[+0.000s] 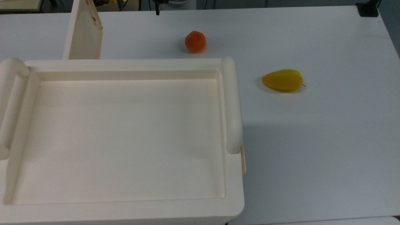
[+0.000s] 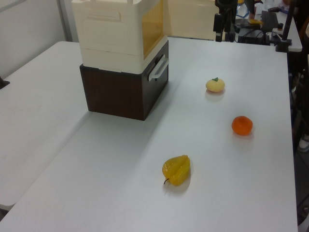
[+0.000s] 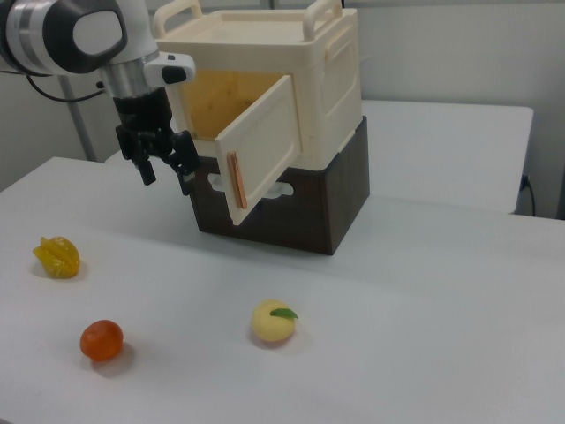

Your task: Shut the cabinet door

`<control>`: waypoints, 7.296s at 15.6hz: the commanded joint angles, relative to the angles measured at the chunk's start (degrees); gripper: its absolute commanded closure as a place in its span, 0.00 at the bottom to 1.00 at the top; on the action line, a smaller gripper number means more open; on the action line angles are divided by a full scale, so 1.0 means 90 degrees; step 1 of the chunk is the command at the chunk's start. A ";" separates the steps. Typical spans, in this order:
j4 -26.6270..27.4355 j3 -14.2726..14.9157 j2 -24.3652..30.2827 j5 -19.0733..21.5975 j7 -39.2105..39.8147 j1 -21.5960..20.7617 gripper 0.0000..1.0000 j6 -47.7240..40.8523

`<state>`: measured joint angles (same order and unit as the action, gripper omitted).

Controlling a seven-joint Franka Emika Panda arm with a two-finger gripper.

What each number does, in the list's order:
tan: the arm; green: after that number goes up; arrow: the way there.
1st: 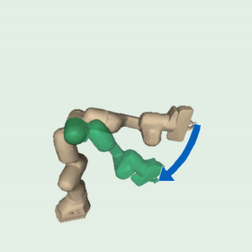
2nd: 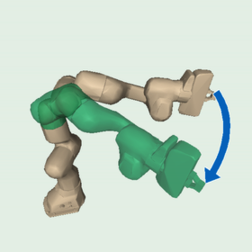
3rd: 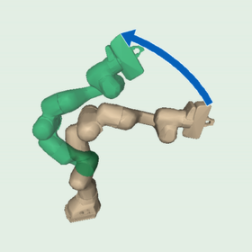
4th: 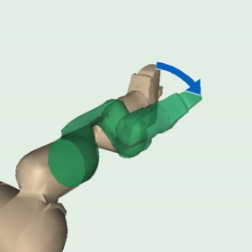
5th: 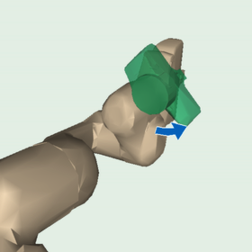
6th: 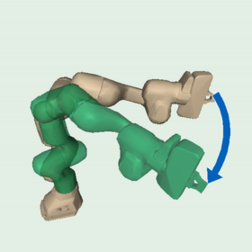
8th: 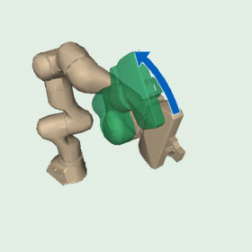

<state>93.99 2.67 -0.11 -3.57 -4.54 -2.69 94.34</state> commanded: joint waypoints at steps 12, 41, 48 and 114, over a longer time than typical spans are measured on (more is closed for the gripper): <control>0.0123 0.0006 -0.0008 0.0007 0.0172 -0.0053 0.00 0.0260; -0.0705 0.0026 -0.0047 -0.0003 0.0065 -0.0199 1.00 0.0212; -0.1741 0.0045 0.0070 0.0017 0.0035 0.0327 1.00 0.0202; -0.0991 -0.0013 -0.1600 0.0505 -0.1479 -0.0160 1.00 0.5437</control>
<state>82.86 2.33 -15.25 0.92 -18.55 -3.58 141.39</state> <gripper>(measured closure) 0.991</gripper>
